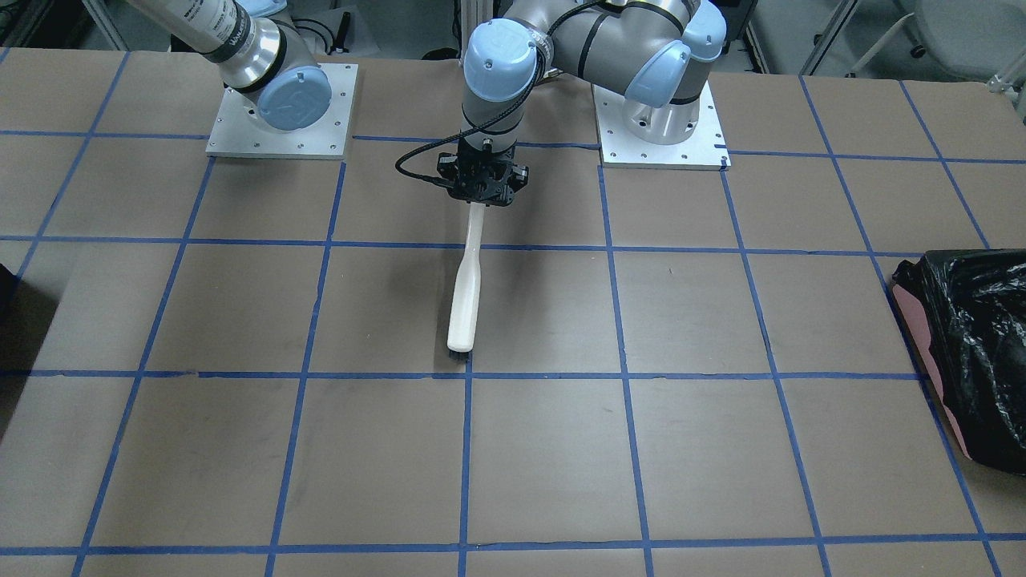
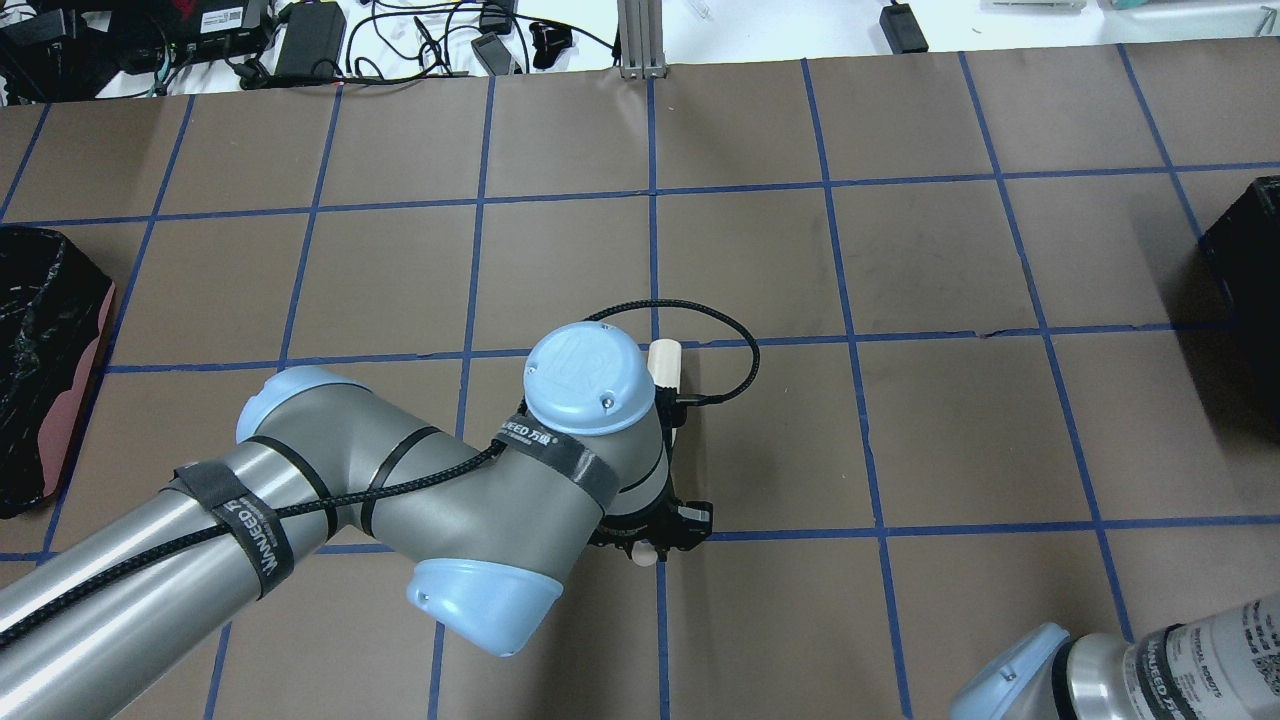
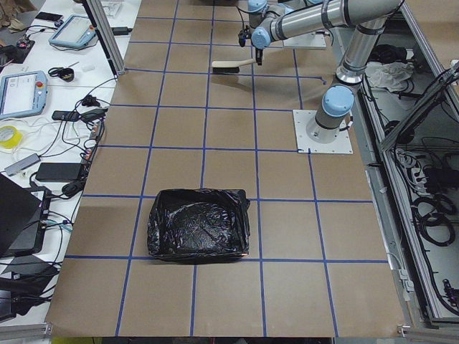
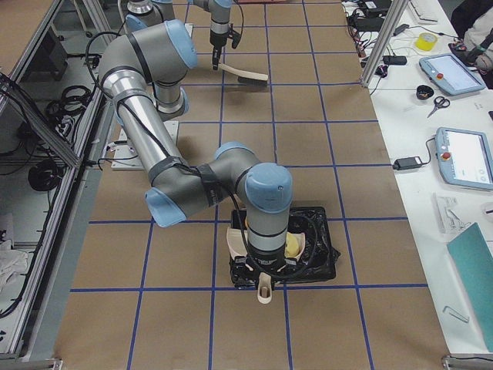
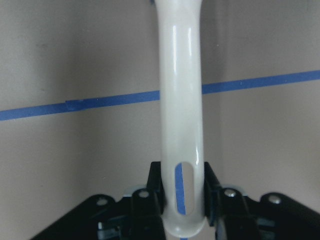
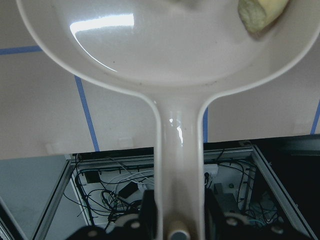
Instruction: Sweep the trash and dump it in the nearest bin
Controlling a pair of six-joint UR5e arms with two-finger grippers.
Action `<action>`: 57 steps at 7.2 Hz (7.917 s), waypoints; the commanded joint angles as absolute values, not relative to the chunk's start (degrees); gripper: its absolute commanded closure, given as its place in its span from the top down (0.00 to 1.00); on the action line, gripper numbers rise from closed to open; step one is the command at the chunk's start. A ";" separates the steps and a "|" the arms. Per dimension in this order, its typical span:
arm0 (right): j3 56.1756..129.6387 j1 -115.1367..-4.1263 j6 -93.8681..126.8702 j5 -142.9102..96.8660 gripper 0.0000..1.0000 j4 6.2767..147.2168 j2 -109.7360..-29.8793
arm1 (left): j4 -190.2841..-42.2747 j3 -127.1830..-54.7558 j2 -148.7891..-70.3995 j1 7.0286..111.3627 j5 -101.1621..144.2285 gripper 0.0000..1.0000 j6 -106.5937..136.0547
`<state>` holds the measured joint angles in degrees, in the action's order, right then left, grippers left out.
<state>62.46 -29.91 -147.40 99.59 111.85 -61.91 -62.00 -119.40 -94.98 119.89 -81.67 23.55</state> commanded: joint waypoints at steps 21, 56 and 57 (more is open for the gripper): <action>76.11 -37.44 -137.99 119.44 0.00 130.16 -68.20 | -83.83 -89.90 -91.24 84.72 -89.65 1.00 3.62; 86.92 -111.01 13.89 91.94 0.00 113.03 -61.87 | -88.15 -93.69 -86.40 89.65 -90.35 1.00 -4.21; 86.92 -111.01 13.97 90.37 0.00 113.03 -61.87 | -88.15 -93.52 -86.22 89.39 -89.83 1.00 -6.48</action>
